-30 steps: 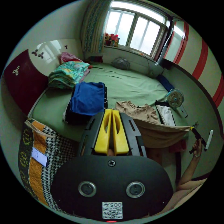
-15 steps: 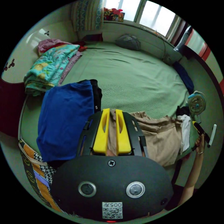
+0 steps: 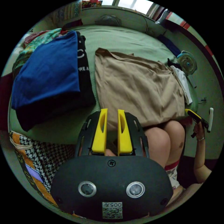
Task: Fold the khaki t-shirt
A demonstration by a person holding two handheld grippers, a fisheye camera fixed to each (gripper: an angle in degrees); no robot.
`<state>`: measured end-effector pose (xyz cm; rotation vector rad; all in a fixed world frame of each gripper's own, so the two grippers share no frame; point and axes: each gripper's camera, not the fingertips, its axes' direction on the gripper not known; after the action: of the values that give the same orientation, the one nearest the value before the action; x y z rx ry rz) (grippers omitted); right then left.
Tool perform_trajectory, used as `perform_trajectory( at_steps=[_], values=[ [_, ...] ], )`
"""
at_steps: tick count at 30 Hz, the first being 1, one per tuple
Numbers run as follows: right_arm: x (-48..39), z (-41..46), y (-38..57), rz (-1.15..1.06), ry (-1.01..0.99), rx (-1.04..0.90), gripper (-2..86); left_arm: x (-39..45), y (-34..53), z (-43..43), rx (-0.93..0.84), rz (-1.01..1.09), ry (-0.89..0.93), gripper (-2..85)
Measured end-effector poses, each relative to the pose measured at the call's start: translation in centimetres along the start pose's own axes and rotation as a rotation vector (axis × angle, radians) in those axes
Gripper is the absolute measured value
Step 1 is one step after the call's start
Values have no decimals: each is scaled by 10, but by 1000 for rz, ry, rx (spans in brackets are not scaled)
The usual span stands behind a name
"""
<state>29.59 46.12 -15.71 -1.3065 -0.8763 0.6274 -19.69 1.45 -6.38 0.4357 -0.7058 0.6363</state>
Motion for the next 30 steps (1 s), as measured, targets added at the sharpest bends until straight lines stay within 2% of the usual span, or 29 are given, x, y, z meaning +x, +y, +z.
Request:
perform_trajectory(
  at_steps=[4,7,12,19,23,24,26,30],
  values=[
    [-11,24,-19,-6,18,-19,57,1,-22,41,-66,-54,-88,70],
    [-17,27,-33,-11,60,-18,13,0,-38,49,-39,-119,-17,44],
    [-18,8,-40,-9,67,99,-14,9,-56,44,41,-50,-47,33],
    [-14,41,-47,13,90,39,-15,-3,-66,87,4,-88,-14,22],
    [-12,64,-57,44,112,-11,-10,-10,-76,126,-68,-152,-186,3],
    [-11,66,-60,45,100,-20,-5,-13,-79,133,-84,-146,-153,2],
    [-13,62,-63,34,97,-31,22,-18,-82,135,-59,-156,-74,0],
    [-19,36,-71,-11,93,49,42,-19,-104,121,16,-156,-124,-1]
  ],
)
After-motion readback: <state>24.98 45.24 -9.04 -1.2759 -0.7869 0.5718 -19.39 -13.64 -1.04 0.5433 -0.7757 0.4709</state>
